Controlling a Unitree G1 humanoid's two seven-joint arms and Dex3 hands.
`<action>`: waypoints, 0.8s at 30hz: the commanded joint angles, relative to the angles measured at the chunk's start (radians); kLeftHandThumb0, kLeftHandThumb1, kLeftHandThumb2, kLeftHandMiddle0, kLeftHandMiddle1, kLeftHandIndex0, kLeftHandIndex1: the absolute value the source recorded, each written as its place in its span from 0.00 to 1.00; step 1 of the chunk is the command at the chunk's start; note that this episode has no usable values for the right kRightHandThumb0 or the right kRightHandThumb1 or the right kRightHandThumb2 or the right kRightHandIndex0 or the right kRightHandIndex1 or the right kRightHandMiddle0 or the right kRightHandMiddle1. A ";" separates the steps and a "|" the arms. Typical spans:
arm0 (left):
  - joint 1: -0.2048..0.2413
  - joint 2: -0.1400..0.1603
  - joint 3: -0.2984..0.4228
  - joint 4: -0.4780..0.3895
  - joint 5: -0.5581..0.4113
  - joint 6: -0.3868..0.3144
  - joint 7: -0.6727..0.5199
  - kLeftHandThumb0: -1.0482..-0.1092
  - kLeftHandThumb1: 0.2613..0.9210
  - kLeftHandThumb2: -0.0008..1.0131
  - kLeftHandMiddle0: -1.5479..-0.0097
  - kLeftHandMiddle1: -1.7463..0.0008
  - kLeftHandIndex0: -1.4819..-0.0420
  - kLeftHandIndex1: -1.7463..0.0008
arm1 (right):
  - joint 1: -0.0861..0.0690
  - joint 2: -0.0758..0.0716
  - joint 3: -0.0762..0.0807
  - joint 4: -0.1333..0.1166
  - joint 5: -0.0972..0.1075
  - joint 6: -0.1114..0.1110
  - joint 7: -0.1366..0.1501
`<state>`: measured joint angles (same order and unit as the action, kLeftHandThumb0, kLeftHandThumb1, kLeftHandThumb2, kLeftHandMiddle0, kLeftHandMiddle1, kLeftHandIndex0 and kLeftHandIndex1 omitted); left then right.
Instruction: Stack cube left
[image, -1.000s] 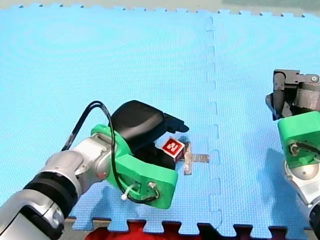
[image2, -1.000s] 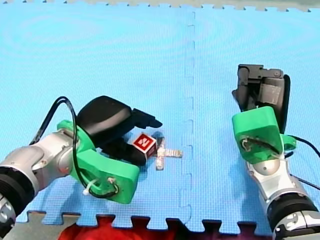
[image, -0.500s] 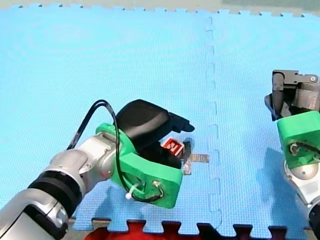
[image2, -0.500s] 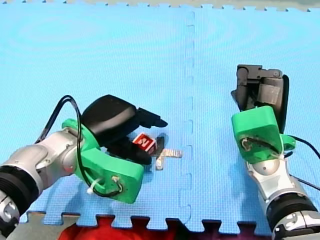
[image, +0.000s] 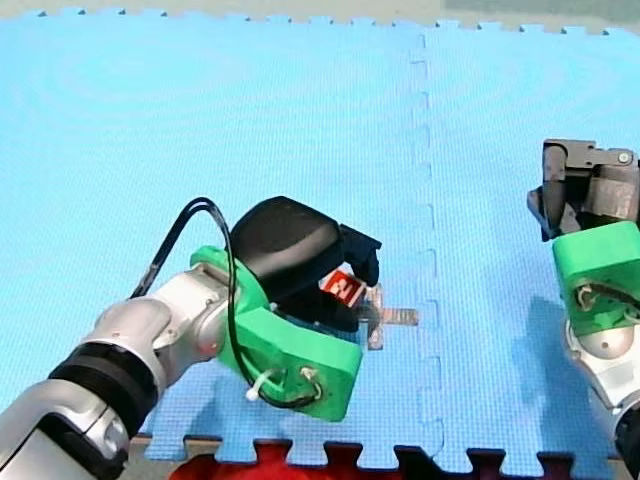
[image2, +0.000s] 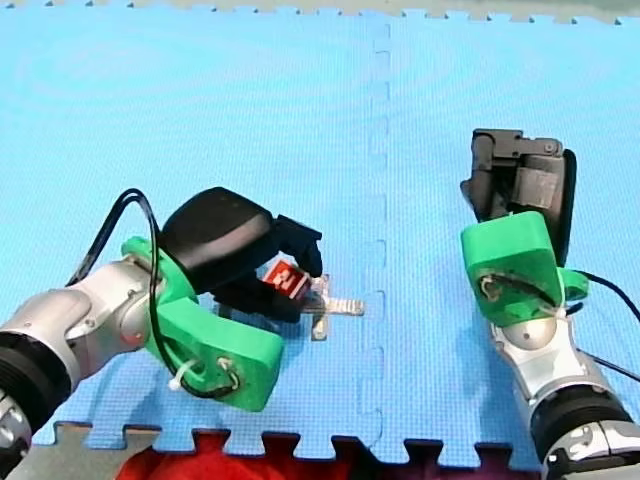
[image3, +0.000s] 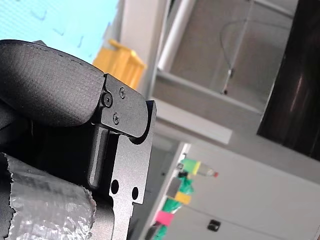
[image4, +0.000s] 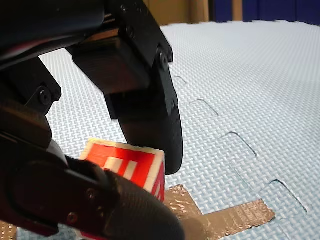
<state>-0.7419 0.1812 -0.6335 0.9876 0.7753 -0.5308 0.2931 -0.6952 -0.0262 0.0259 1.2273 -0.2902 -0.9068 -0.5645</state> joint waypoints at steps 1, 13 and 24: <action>-0.001 0.008 0.006 0.003 -0.008 -0.011 -0.010 0.65 0.86 0.01 0.35 0.00 0.45 0.19 | -0.003 -0.005 -0.003 -0.002 0.004 -0.004 -0.001; -0.023 0.006 0.000 0.035 0.006 -0.060 -0.001 0.60 0.88 0.01 0.36 0.00 0.48 0.15 | -0.003 -0.012 -0.005 -0.005 0.008 -0.007 0.004; -0.031 0.007 0.001 0.035 0.006 -0.057 -0.023 0.56 0.90 0.01 0.38 0.00 0.52 0.16 | -0.007 -0.008 -0.005 -0.006 0.011 -0.007 0.010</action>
<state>-0.7670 0.1831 -0.6328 1.0209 0.7816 -0.5879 0.2741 -0.6981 -0.0337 0.0223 1.2233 -0.2818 -0.9098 -0.5549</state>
